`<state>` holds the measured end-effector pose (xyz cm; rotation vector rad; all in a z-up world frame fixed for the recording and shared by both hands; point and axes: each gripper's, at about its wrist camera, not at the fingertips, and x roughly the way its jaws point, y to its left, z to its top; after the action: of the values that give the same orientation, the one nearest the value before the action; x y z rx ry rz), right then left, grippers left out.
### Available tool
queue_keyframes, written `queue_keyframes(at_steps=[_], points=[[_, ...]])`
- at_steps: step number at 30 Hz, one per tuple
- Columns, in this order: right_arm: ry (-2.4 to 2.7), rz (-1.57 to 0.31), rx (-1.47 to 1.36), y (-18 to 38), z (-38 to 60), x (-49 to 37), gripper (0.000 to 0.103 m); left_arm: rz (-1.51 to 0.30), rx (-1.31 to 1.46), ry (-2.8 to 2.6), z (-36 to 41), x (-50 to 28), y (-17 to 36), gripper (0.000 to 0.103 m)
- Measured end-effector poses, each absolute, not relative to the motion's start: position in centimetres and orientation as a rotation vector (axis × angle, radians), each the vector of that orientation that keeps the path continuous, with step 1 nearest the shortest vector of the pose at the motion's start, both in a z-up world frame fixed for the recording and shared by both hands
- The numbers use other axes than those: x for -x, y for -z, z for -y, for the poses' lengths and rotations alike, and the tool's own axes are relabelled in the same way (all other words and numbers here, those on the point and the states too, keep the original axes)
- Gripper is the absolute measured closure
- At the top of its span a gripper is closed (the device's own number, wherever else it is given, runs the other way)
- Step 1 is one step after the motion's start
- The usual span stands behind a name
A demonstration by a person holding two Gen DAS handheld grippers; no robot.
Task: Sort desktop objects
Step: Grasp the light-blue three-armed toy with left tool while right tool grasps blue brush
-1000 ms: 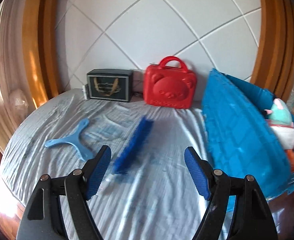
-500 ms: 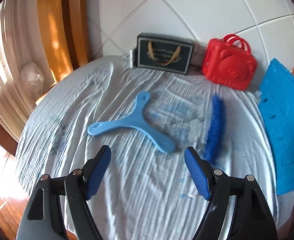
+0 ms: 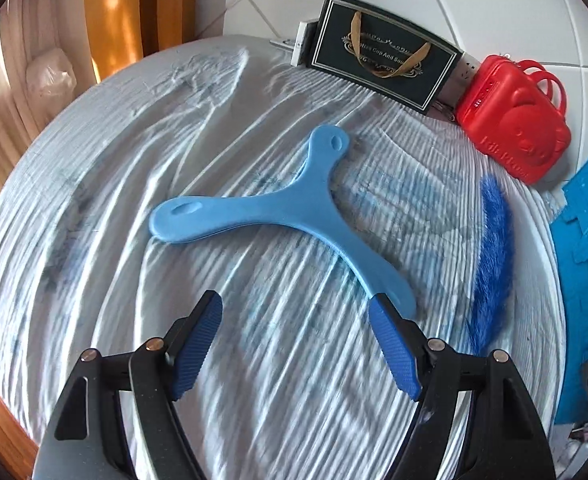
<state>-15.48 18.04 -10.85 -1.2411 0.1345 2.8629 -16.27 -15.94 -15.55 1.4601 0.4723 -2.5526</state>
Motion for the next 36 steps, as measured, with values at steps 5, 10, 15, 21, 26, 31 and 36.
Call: queue_keyframes(at_steps=[5, 10, 15, 21, 26, 31, 36], points=[[-2.832, -0.122, 1.313, 12.4, -18.4, 17.6, 0.000, -0.448, -1.463, 2.527, 14.6, 20.5, 17.8, 0.028], [-2.798, -0.123, 1.381, 14.2, -18.7, 20.9, 0.000, -0.390, -1.427, 2.475, 13.5, 24.7, 20.3, 0.028], [-2.760, -0.138, 1.480, 16.9, -17.9, 23.8, 0.000, -0.311, -1.402, 2.404, 12.6, 26.3, 22.4, 0.027], [-2.730, -0.075, 1.657, 19.6, -14.7, 25.5, 0.000, -0.277, -1.395, 2.404, 12.9, 27.0, 22.7, 0.033], [-2.731, -0.008, 1.716, 20.4, -12.5, 25.7, 0.027, -0.346, -1.454, 2.468, 14.7, 25.7, 22.3, 0.061], [-2.726, 0.024, 1.755, 21.0, -11.6, 25.5, 0.039, -0.317, -1.484, 2.508, 15.8, 24.6, 22.5, 0.062], [-2.708, 0.075, 1.751, 22.3, -10.6, 26.2, 0.032, -0.180, -1.422, 2.562, 14.8, 25.6, 22.8, 0.059]])
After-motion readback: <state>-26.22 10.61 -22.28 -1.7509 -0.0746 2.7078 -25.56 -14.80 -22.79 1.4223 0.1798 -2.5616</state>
